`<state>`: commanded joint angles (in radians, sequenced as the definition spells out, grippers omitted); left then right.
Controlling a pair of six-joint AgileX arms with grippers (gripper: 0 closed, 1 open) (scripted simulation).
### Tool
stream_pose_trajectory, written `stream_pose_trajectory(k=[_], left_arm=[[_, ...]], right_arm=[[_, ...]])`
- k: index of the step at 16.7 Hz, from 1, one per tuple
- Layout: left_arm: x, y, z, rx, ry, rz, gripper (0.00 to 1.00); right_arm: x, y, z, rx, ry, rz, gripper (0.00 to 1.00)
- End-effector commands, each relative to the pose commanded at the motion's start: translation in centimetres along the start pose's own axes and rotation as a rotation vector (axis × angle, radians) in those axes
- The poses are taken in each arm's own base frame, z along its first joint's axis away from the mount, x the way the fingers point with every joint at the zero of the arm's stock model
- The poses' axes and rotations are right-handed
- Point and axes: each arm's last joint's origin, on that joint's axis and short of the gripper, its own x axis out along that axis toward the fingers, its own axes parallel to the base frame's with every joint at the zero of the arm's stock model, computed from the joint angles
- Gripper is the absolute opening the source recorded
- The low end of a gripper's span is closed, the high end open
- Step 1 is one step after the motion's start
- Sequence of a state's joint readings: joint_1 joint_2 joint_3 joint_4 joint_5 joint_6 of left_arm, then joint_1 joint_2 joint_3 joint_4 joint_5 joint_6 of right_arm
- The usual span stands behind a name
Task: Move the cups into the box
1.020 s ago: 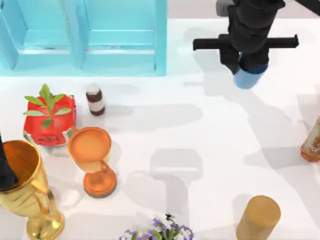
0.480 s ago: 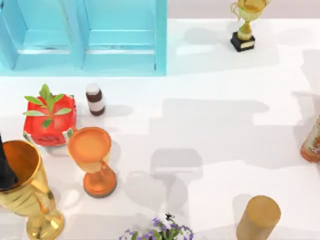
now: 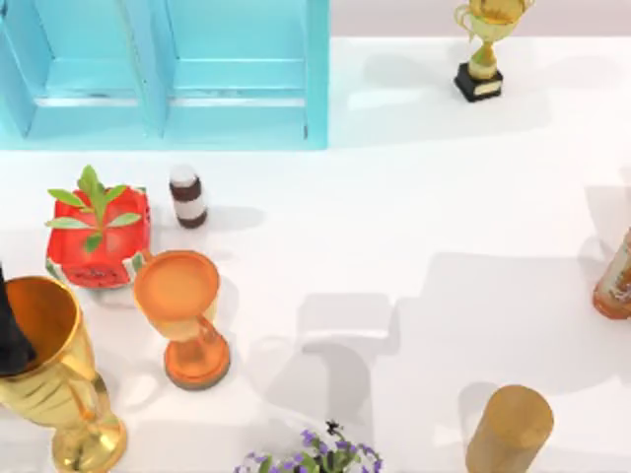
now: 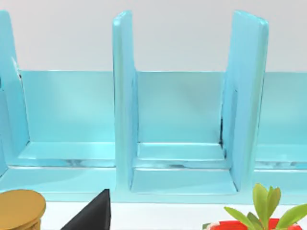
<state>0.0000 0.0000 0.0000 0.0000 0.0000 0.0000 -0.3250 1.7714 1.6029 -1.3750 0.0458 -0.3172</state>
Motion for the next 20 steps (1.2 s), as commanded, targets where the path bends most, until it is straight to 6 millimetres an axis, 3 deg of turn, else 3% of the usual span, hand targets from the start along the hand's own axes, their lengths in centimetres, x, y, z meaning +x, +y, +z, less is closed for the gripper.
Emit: stream_pose_trajectory(k=[4, 13, 17, 20], left_arm=[[0.0, 0.0, 0.0, 0.000, 0.000, 0.000, 1.00], [0.0, 0.0, 0.0, 0.000, 0.000, 0.000, 1.00], [0.0, 0.0, 0.0, 0.000, 0.000, 0.000, 1.00], [0.0, 0.0, 0.0, 0.000, 0.000, 0.000, 1.00]], right_arm=[[0.5, 0.0, 0.2, -0.002, 0.001, -0.002, 0.00], [6.3, -0.8, 0.0, 0.000, -0.001, 0.000, 0.00], [6.5, -0.8, 0.0, 0.000, 0.000, 0.000, 0.00], [6.5, -0.8, 0.0, 0.000, 0.000, 0.000, 0.23]])
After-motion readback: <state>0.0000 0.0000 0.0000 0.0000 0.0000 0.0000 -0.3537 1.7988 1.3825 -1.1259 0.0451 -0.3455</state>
